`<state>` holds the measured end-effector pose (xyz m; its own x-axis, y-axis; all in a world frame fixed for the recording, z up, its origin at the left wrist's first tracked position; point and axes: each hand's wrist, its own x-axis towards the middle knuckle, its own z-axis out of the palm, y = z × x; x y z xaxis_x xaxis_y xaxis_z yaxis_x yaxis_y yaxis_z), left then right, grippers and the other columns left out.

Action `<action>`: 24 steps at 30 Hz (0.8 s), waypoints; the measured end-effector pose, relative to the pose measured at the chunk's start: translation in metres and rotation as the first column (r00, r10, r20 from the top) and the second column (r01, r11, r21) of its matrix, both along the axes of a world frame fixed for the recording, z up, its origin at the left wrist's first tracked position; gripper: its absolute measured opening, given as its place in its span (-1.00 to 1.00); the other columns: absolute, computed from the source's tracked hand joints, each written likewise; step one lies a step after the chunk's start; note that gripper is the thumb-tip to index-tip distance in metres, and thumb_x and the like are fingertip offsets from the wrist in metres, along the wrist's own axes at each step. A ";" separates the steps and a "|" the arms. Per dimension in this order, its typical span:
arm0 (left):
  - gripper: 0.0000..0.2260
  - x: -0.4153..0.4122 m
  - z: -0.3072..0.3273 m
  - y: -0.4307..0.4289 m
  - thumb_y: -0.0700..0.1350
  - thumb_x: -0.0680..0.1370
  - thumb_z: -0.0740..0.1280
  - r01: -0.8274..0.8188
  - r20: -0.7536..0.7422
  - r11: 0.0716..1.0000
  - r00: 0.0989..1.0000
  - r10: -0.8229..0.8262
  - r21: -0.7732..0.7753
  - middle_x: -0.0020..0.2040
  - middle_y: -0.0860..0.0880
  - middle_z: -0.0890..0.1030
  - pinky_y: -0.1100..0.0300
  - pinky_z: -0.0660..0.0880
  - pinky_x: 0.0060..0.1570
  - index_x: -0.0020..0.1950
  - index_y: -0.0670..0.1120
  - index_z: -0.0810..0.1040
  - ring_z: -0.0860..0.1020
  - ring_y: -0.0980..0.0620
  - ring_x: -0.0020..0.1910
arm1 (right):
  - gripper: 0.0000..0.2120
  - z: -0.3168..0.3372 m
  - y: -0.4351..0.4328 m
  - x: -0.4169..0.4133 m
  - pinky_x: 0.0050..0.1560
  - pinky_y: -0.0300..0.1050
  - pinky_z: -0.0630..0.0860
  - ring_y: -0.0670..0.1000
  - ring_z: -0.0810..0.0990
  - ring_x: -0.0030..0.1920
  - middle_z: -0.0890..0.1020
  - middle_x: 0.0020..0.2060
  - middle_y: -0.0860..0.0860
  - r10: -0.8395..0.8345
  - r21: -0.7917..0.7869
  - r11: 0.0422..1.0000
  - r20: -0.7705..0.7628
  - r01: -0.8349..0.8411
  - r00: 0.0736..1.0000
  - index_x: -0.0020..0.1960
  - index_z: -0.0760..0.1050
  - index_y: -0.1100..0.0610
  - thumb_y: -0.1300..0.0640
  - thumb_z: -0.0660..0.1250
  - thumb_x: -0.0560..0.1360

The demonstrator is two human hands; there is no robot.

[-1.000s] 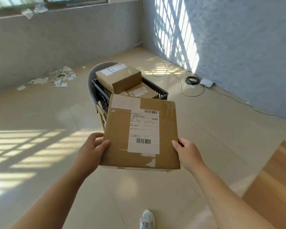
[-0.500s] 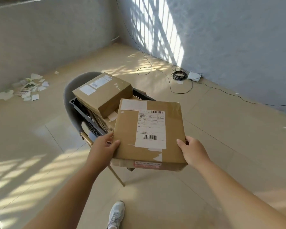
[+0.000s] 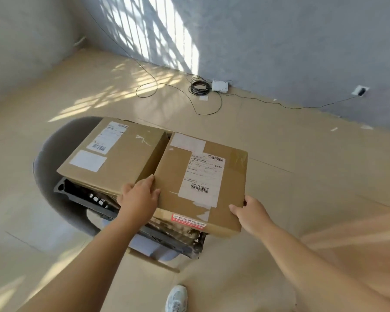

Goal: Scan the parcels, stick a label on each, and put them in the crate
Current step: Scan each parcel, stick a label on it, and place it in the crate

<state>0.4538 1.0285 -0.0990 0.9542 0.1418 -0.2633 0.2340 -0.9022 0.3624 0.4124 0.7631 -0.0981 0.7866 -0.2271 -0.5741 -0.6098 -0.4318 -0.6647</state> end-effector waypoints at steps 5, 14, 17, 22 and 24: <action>-0.67 0.006 -0.014 0.016 0.14 0.55 0.16 0.196 -0.018 0.972 0.981 -0.196 0.133 0.40 0.03 0.18 -0.15 0.15 0.28 0.31 0.20 0.25 0.16 -0.15 0.28 | -0.48 0.001 0.029 0.002 0.03 -0.10 0.46 0.05 0.51 0.05 0.46 0.18 0.08 -0.069 -0.100 0.992 0.040 0.073 0.997 0.40 0.22 0.20 0.12 0.35 0.52; -0.54 0.016 -0.019 0.042 0.21 0.57 0.08 0.300 -0.058 0.945 0.954 -0.295 0.129 0.50 -0.03 0.08 -0.19 0.10 0.37 0.45 0.21 0.09 0.09 -0.20 0.43 | -0.44 0.005 0.044 0.007 0.10 -0.02 0.53 0.06 0.58 0.05 0.56 0.13 0.01 -0.041 -0.099 0.994 0.032 0.044 0.999 0.40 0.17 0.05 0.11 0.36 0.51; -0.53 0.017 -0.013 0.044 0.18 0.57 0.11 0.335 -0.082 0.930 0.942 -0.326 0.150 0.49 -0.04 0.12 -0.17 0.16 0.37 0.46 0.18 0.11 0.13 -0.21 0.42 | -0.46 0.015 0.038 0.006 0.11 -0.11 0.45 0.03 0.53 0.14 0.53 0.22 -0.03 0.065 -0.121 0.991 -0.009 -0.065 0.998 0.42 0.24 0.04 0.04 0.36 0.51; -0.63 0.026 0.015 0.035 0.09 0.56 0.19 0.345 -0.207 0.931 0.926 -0.317 0.118 0.31 -0.09 0.39 -0.07 0.38 0.24 0.33 0.00 0.38 0.36 -0.16 0.26 | -0.54 0.048 0.016 0.011 0.14 -0.13 0.37 0.08 0.46 0.27 0.49 0.29 0.06 0.282 -0.312 0.893 -0.175 -0.325 0.943 0.36 0.37 0.12 -0.07 0.28 0.54; -0.65 0.028 0.029 0.028 0.08 0.56 0.20 0.347 -0.180 0.932 0.928 -0.326 0.106 0.20 -0.07 0.48 -0.02 0.47 0.14 0.29 -0.03 0.43 0.47 -0.10 0.12 | -0.48 0.064 0.004 0.012 0.21 -0.08 0.38 0.10 0.44 0.28 0.46 0.32 0.09 0.293 -0.369 0.862 -0.198 -0.348 0.935 0.39 0.34 0.14 -0.11 0.28 0.53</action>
